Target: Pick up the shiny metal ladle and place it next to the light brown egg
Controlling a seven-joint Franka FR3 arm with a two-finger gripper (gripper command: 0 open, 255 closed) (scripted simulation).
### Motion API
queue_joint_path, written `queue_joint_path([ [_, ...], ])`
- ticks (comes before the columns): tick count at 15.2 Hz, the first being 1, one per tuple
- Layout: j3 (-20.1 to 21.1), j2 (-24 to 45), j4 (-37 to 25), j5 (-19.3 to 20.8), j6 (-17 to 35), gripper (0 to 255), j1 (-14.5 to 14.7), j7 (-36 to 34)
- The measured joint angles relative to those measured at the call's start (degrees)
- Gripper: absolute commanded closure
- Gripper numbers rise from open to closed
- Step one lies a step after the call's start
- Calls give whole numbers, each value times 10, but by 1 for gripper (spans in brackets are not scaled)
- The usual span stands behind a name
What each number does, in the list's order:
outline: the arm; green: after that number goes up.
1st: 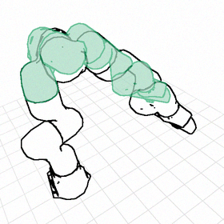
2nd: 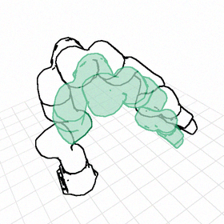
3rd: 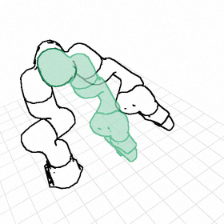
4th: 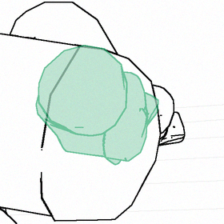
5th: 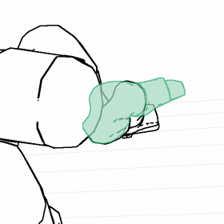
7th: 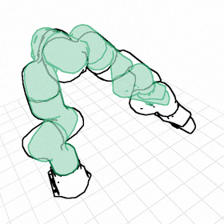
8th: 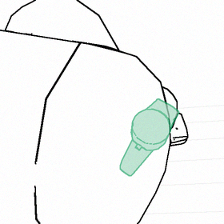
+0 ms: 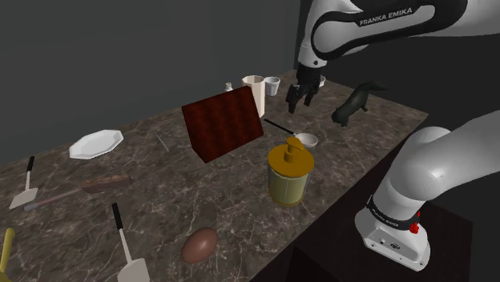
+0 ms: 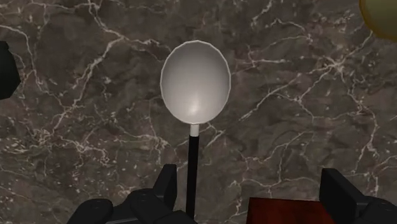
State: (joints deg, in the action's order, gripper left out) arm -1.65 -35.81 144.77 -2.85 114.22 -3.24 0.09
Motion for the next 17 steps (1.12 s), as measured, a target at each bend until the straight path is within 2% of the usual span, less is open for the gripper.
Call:
queue_joint_path([
  [10, -44, 175, 25, -22, 207, 0, -12, 41],
  [17, -50, 238, 27, -39, 274, 0, -7, 55],
])
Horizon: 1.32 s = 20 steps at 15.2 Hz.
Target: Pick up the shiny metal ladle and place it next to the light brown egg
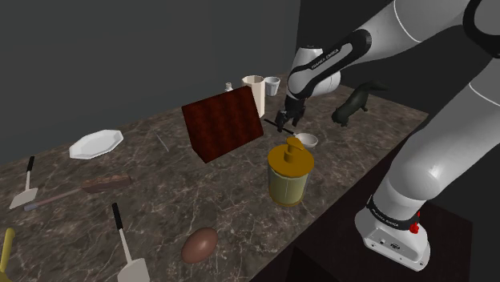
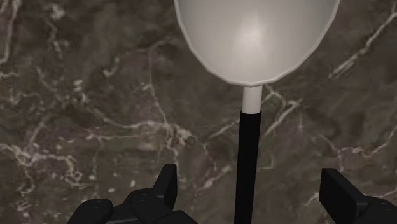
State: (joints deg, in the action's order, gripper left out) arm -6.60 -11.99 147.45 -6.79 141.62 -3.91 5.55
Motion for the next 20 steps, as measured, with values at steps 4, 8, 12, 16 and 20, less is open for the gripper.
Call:
queue_joint_path([
  [4, 0, 18, 3, -6, 20, 0, 3, 3],
  [8, 0, 19, 3, -6, 22, 0, 3, 4],
  [12, -1, 18, 2, -6, 22, 255, 2, 4],
  [16, -1, 19, 2, -7, 23, 255, 3, 4],
  [20, 0, 16, 1, -5, 19, 255, 3, 3],
])
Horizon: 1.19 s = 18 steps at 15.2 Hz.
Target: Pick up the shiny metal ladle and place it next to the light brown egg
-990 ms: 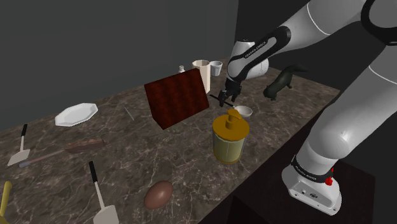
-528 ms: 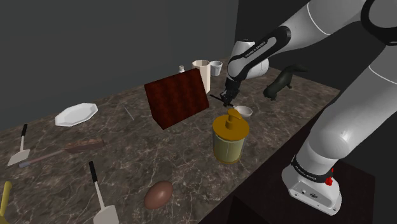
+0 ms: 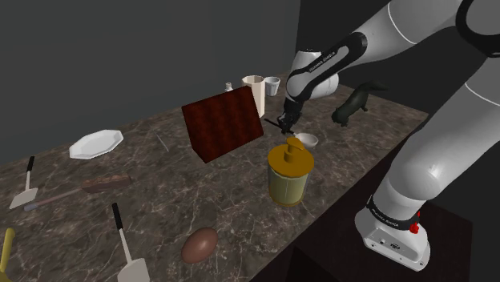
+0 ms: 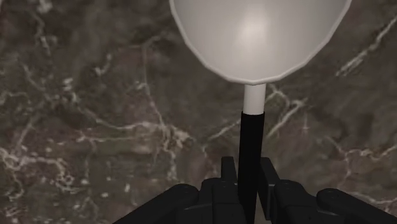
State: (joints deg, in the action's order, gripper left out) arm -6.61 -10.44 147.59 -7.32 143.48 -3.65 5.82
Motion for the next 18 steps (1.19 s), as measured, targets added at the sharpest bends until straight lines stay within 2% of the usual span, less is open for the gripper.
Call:
queue_joint_path([
  [18, 6, -86, -67, 27, -152, 255, -9, -28],
])
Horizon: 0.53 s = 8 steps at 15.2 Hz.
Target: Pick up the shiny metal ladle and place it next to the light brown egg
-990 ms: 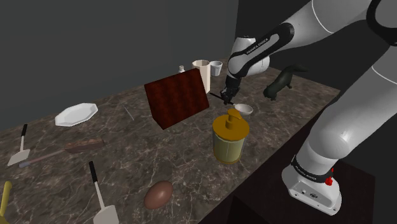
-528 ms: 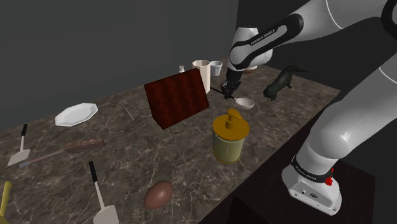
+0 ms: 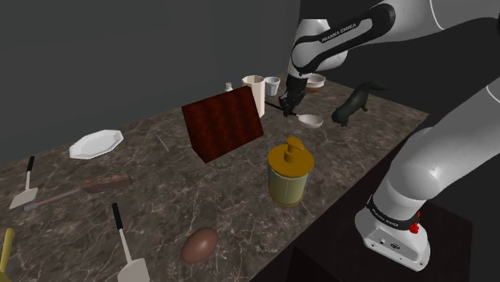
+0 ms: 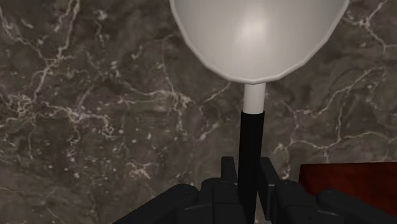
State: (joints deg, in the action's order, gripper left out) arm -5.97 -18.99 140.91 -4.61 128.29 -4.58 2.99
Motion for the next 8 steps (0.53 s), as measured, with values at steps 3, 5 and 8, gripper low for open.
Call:
queue_joint_path([
  [3, 2, -9, -15, 2, -24, 255, 0, -5],
  [5, 2, -15, -25, 4, -40, 255, -1, -6],
  [8, 2, -21, -42, 5, -62, 255, -2, -8],
])
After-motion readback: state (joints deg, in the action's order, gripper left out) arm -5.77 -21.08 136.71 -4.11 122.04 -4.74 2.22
